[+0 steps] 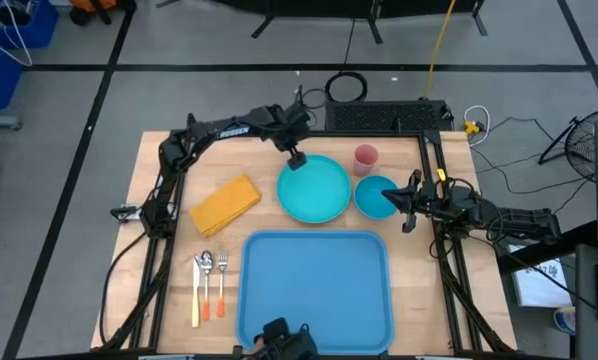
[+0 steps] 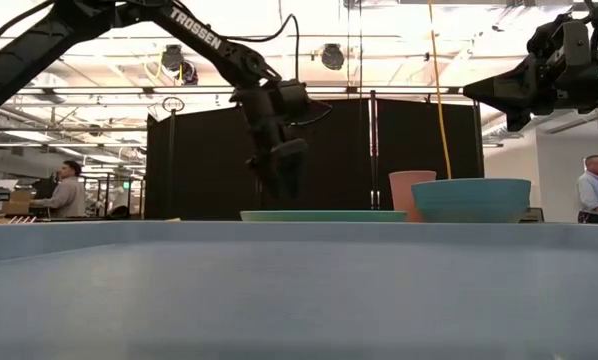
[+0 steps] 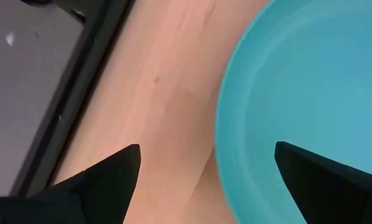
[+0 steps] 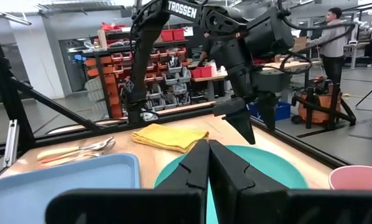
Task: Set up tray
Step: Put the green plate on the left of the blue tray
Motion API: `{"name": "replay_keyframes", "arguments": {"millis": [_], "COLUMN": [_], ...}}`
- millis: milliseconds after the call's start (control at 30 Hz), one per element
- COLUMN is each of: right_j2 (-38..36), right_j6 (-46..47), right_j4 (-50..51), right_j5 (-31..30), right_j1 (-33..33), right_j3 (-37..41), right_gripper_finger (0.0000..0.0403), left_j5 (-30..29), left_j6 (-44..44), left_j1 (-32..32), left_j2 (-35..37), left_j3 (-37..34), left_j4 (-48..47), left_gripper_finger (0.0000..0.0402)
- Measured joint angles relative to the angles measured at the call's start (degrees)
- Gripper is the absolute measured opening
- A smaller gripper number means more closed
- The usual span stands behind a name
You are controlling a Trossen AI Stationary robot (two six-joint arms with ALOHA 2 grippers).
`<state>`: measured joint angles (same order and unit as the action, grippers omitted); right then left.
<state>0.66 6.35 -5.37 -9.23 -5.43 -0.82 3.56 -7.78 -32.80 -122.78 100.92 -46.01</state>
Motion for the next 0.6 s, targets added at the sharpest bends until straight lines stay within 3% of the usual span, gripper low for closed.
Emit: {"name": "replay_keyframes", "arguments": {"millis": [367,600], "right_j2": [0.02,0.09], "right_j6": [-1.07,-1.07], "right_j4": [0.16,0.25], "right_j5": [0.07,0.12], "right_j1": [0.0,0.0], "right_j3": [-0.02,0.0], "right_gripper_finger": [0.0,0.0], "left_j5": [4.14,-0.3], "left_j6": [0.29,0.83], "left_j1": [-0.02,0.03], "left_j2": [-5.28,-6.49], "left_j3": [-0.24,-0.2], "left_j4": [-1.95,-1.7], "left_gripper_finger": [0.0356,0.034]}}
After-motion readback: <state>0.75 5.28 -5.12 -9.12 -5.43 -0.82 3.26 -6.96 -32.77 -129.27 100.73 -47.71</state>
